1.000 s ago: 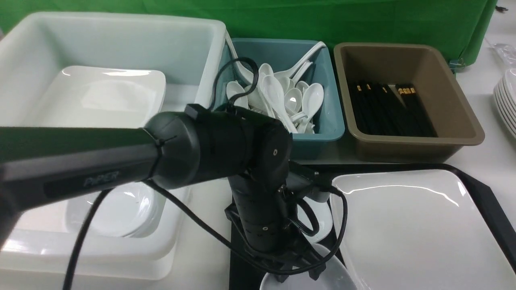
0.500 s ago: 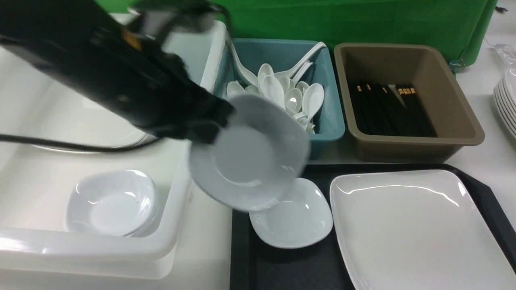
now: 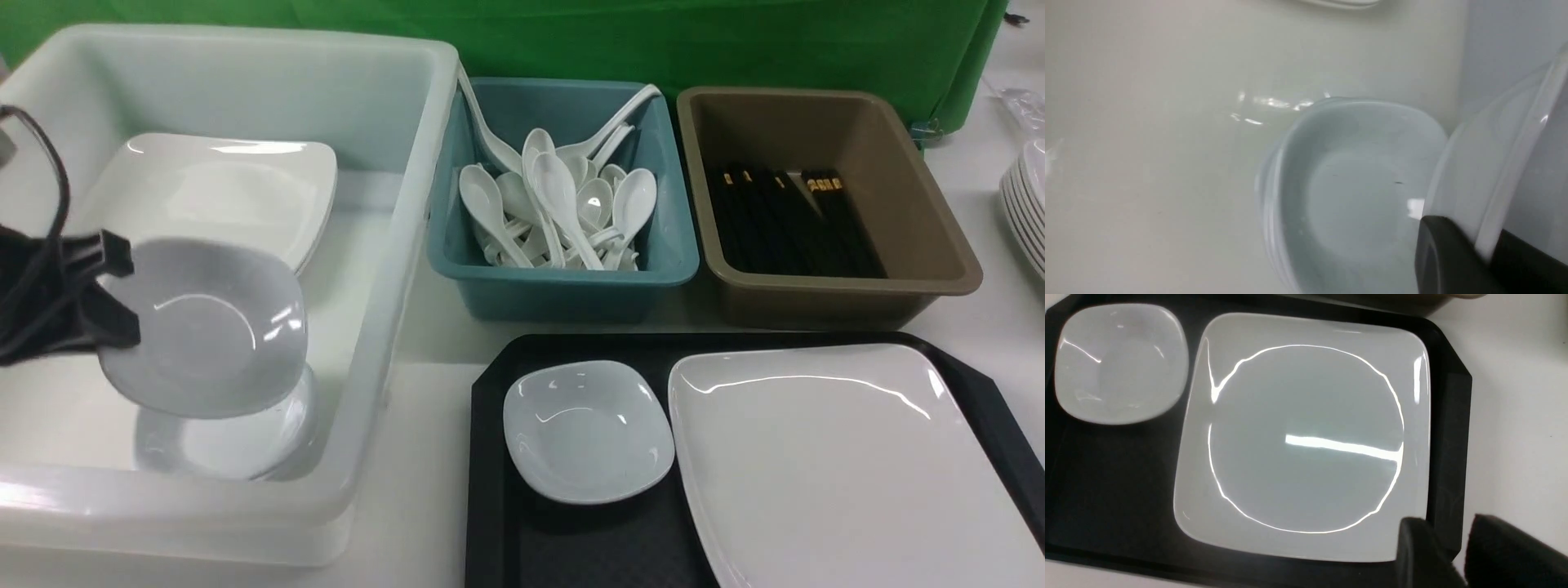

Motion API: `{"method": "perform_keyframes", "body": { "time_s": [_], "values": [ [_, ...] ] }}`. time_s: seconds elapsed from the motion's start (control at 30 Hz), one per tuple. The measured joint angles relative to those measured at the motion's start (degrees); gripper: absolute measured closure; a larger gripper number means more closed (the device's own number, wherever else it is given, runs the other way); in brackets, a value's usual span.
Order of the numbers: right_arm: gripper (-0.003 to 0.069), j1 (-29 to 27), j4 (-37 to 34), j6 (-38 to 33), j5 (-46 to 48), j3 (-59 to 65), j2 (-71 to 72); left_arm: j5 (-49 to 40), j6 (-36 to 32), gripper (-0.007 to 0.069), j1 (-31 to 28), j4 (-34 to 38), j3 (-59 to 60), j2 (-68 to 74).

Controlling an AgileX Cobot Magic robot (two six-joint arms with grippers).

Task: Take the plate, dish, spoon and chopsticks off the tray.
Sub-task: Use the left arm to put the small plate into the large storage box on the left, then use the left arm to grab a small plate from the dinner plate

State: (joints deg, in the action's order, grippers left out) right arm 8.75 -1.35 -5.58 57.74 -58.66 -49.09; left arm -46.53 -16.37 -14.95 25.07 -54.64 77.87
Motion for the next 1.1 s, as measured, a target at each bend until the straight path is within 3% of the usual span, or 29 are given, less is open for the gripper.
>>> {"method": "perform_keyframes", "body": {
  "time_s": [0.2, 0.33, 0.37, 0.43, 0.57, 0.7, 0.77, 0.8, 0.87, 0.97, 1.1],
  "values": [
    [0.0443, 0.0, 0.0, 0.0, -0.39, 0.0, 0.0, 3.61, -0.23, 0.0512, 0.0, 0.12, 0.82, 4.61],
    [0.0443, 0.0, 0.0, 0.07, -0.39, 0.0, 0.0, 2.82, -0.23, 0.0328, 0.0, -0.23, 0.46, 6.46],
    [0.0443, 0.0, 0.0, 0.07, -0.34, 0.0, 0.0, 2.66, -0.23, 0.032, 0.0, -0.37, 0.33, 6.46],
    [0.0443, 0.0, 0.0, 0.07, -0.34, 0.0, 0.0, -0.79, 0.28, 0.0214, 0.0, -3.66, -3.08, 6.31],
    [0.0443, 0.0, 0.0, 0.12, -0.15, 0.0, 0.0, -7.09, 3.67, 0.0159, 0.0, -7.78, -10.42, 5.32],
    [0.0443, 0.0, 0.0, 0.12, -0.04, 0.0, 0.0, -12.91, 5.51, 0.0212, 1.38, -8.21, -18.39, 3.03],
    [0.0442, 0.0, 0.0, 0.12, 0.02, 0.0, 0.0, -14.01, 6.18, 0.0324, 6.2, -7.73, -21.72, 1.33],
    [0.0441, 0.0, 0.0, 0.12, 0.02, 0.0, 0.0, -14.11, 6.22, 0.0335, 6.74, -7.55, -21.89, 1.21],
    [0.0438, 0.0, 0.0, 0.13, 0.02, 0.0, 0.0, -14.11, 6.3, 0.0433, 11.9, -6.97, -22.93, 0.56],
    [0.0435, 0.0, 0.0, 0.18, 0.02, 0.0, 0.0, -12.96, 6.3, 0.0578, 24.41, -6.77, -23.37, 0.84],
    [0.043, 0.0, 0.0, 0.18, 0.02, 0.0, 0.0, -9.75, 6.3, 0.0617, 41.0, -9.89, -23.44, 4.63]
  ]
}}
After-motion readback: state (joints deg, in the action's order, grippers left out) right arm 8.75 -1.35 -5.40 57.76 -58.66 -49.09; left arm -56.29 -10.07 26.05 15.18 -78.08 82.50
